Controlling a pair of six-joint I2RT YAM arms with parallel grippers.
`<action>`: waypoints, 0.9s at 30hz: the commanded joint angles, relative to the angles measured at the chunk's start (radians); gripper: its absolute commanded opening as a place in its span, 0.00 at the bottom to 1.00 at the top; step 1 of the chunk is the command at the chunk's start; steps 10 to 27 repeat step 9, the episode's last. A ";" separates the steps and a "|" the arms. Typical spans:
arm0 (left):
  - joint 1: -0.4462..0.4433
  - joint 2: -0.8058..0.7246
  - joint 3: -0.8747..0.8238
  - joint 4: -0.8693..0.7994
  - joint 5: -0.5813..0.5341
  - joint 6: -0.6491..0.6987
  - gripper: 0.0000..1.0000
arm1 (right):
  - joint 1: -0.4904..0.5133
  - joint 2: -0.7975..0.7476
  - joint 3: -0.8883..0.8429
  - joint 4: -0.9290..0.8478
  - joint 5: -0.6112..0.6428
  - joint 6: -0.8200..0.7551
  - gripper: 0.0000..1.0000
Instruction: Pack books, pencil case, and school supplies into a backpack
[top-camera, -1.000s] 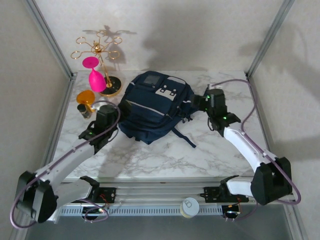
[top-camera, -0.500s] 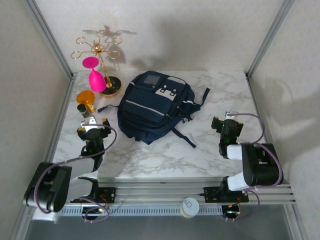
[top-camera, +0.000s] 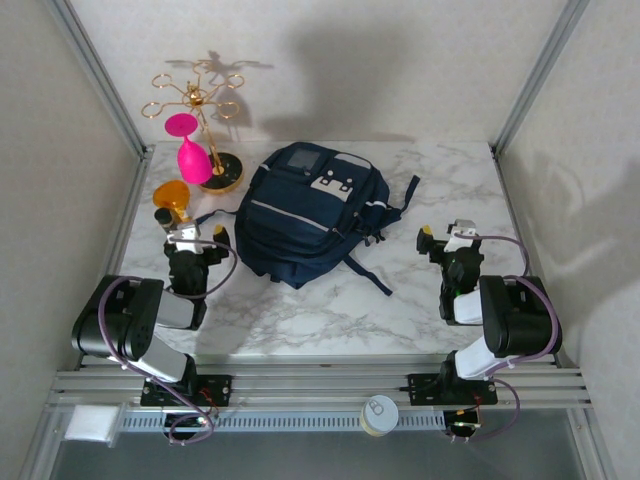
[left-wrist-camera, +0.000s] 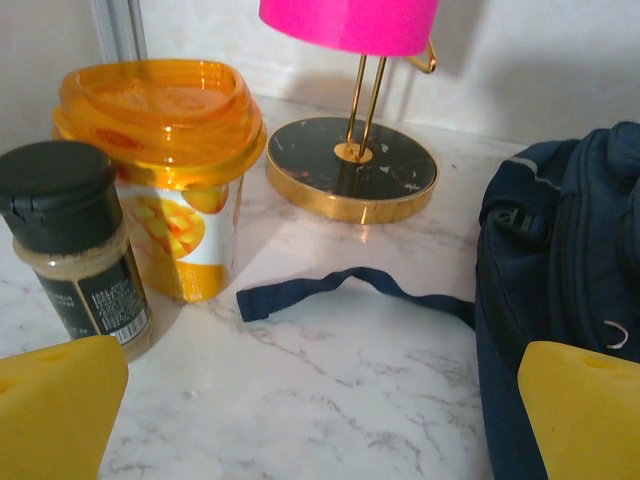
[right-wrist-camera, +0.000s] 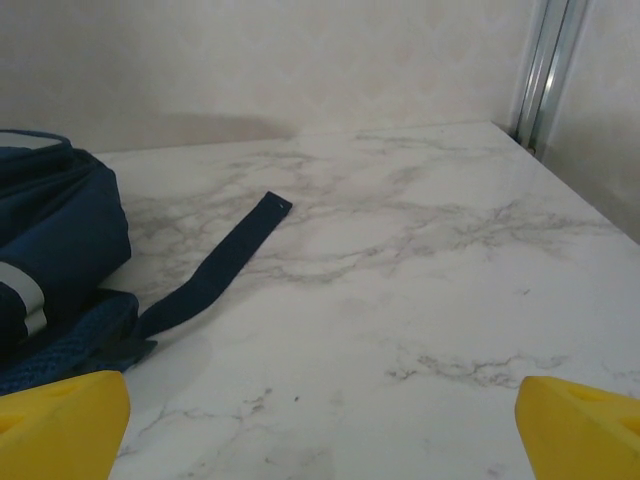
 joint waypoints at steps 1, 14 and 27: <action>0.001 0.001 0.016 0.038 -0.021 -0.012 0.99 | -0.001 0.006 -0.007 0.054 -0.015 -0.012 0.99; 0.001 0.002 0.017 0.039 -0.021 -0.013 0.99 | -0.003 0.008 -0.006 0.054 -0.018 -0.013 0.99; 0.001 0.002 0.017 0.039 -0.021 -0.013 0.99 | -0.003 0.008 -0.006 0.054 -0.018 -0.013 0.99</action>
